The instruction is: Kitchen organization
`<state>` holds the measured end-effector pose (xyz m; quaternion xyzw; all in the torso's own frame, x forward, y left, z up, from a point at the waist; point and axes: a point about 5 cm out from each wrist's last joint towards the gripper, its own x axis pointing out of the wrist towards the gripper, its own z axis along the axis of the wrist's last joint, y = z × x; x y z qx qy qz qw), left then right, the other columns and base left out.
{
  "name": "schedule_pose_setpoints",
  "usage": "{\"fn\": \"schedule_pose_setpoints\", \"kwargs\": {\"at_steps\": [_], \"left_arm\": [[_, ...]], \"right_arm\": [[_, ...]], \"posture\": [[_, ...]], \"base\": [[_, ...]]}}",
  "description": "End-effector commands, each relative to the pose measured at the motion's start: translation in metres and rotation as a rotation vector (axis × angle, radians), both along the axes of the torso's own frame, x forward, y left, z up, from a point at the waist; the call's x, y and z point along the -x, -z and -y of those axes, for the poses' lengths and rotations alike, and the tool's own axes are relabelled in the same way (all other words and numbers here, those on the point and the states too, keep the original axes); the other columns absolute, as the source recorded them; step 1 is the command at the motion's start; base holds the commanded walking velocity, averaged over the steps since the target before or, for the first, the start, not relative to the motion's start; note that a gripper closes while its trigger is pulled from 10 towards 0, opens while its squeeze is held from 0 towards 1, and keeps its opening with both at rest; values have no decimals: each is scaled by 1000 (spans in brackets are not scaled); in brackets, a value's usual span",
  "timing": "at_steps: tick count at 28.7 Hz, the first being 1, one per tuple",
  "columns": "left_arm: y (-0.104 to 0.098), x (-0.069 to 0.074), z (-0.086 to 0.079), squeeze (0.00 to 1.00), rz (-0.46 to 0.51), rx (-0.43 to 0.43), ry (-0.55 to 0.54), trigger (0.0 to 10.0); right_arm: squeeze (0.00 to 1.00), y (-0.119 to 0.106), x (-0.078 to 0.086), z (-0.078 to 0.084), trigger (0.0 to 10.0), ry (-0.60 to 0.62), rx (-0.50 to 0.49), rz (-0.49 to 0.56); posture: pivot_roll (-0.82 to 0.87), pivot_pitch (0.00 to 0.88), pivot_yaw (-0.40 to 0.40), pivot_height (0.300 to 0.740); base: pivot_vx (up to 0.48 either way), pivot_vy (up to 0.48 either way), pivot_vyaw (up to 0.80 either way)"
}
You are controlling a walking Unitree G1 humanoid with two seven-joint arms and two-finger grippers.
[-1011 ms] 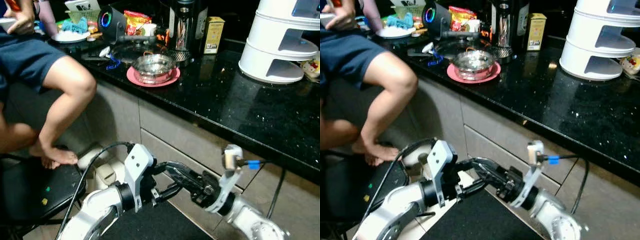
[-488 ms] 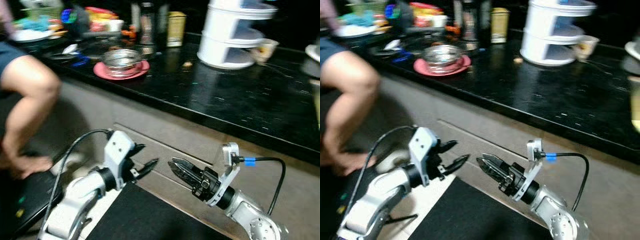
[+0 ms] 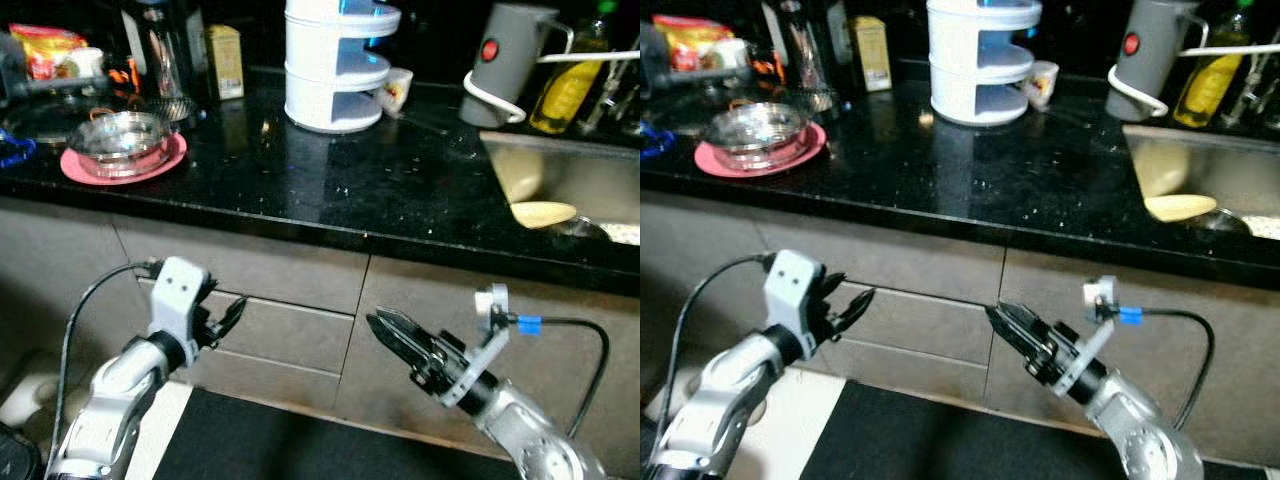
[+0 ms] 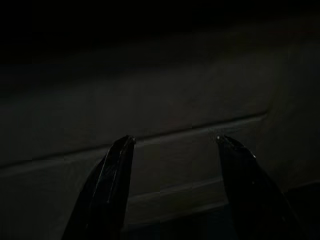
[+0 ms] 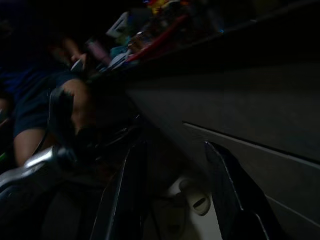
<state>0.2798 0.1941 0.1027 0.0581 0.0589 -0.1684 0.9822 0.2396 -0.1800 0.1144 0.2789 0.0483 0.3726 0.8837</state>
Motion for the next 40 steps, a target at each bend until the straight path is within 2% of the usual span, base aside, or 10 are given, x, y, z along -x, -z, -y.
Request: {"fn": "schedule_pose_setpoints", "kwargs": {"at_steps": [1, 6, 8, 12, 18, 19, 20, 23, 30, 40], "left_arm": [[19, 4, -17, 0, -61, -28, -75, 10000], [34, 9, -19, 0, -120, -46, -88, 10000], [46, 12, -22, 0, -162, -76, -113, 10000], [69, 22, -28, 0, -249, -132, -167, 10000], [90, 35, -34, 0, -338, -147, -199, 10000], [90, 35, -34, 0, -338, -147, -199, 10000], [101, 42, -42, 0, -381, -167, -222, 10000], [121, 55, -55, 0, -458, -191, -256, 10000], [138, 72, -66, 0, -534, -184, -306, 10000], [143, 76, -70, 0, -542, -89, -326, 10000]], "right_arm": [[0, 9, 0, 10, 10000, 78, 44, -26], [0, 17, 1, 21, 10000, 150, 69, -56], [0, 28, 4, 31, 10000, 208, 123, -91], [0, 53, 11, 56, 10000, 396, 279, -186], [0, 78, 21, 70, 10000, 568, 429, -282], [0, 78, 21, 70, 10000, 568, 429, -282], [0, 89, 26, 78, 10000, 653, 507, -331], [0, 100, 33, 86, 10000, 719, 651, -346], [0, 111, 42, 88, 10000, 755, 735, -376], [0, 115, 40, 85, 10000, 772, 677, -345]], "posture": [[-53, 0, 14, 740], [-59, 0, 20, 740], [-59, 0, 22, 740], [-66, 0, 25, 740], [-67, 1, 35, 740], [-67, 1, 35, 740], [-66, 6, 38, 740], [-62, 11, 36, 740], [-62, 18, 33, 740], [-62, 4, 22, 740]], "base": [[0, 0, 0], [0, 0, 0], [0, 0, 0], [0, 0, 0], [0, 0, 0], [0, 0, 0], [0, 0, 0], [0, 0, 0], [0, 0, 0], [0, 0, 0]]}}
